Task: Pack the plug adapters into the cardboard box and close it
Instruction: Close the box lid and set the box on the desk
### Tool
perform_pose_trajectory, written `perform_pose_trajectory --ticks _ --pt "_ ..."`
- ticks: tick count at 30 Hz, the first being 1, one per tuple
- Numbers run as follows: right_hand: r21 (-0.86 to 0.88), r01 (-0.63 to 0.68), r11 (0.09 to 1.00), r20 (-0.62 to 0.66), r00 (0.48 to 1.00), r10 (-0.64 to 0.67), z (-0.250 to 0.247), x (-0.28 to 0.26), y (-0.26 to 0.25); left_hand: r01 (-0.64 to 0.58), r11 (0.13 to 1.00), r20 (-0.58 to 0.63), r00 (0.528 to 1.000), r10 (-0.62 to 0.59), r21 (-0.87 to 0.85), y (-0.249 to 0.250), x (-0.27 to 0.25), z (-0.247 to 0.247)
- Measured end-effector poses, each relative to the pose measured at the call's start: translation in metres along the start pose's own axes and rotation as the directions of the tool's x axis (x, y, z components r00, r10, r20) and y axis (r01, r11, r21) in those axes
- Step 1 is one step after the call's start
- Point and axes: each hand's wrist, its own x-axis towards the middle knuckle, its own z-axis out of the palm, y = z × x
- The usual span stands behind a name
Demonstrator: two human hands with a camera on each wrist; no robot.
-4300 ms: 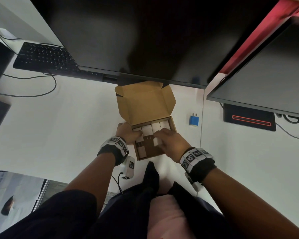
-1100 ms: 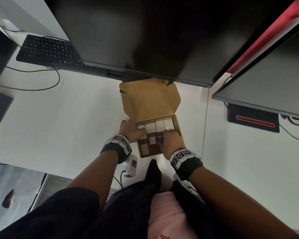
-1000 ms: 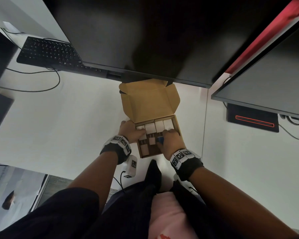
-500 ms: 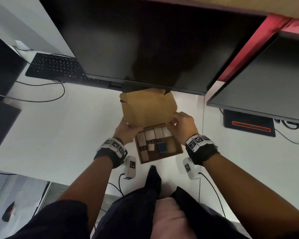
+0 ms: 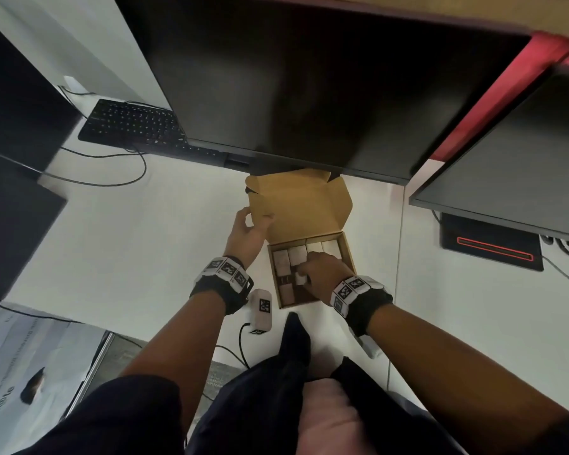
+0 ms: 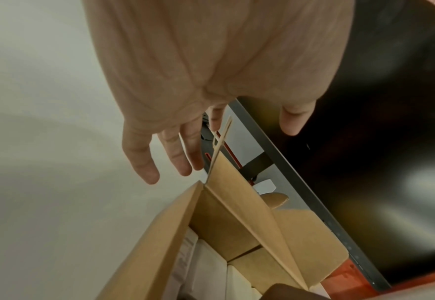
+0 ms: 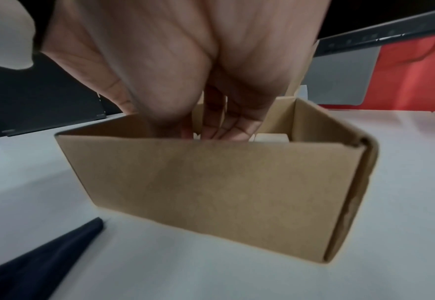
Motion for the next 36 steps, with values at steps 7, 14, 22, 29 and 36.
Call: perform_pose_trajectory --ticks 7,14,22,29,36 --pt "0.096 -0.002 0.995 -0.078 0.997 0.009 -0.005 -0.008 0.001 -0.017 0.999 0.011 1.0 0.018 -0.049 0.005 0.001 0.003" --pt "0.761 -0.122 0.637 -0.449 0.61 0.653 -0.041 -0.026 0.038 0.035 0.971 0.019 0.999 -0.031 -0.235 0.017 0.003 0.0" --pt "0.966 -0.064 0.25 -0.094 0.815 0.572 -0.07 -0.03 0.046 0.093 0.934 0.09 0.994 -0.066 -0.346 0.013 -0.006 -0.006" --pt "0.973 -0.139 0.184 0.025 0.857 0.515 -0.077 -0.043 0.036 0.128 0.921 0.113 0.989 -0.093 -0.368 0.01 -0.025 0.003" --pt "0.954 -0.18 0.242 0.049 0.885 0.464 -0.064 -0.061 0.043 0.222 0.899 0.138 0.973 -0.182 -0.378 -0.011 -0.042 0.005"
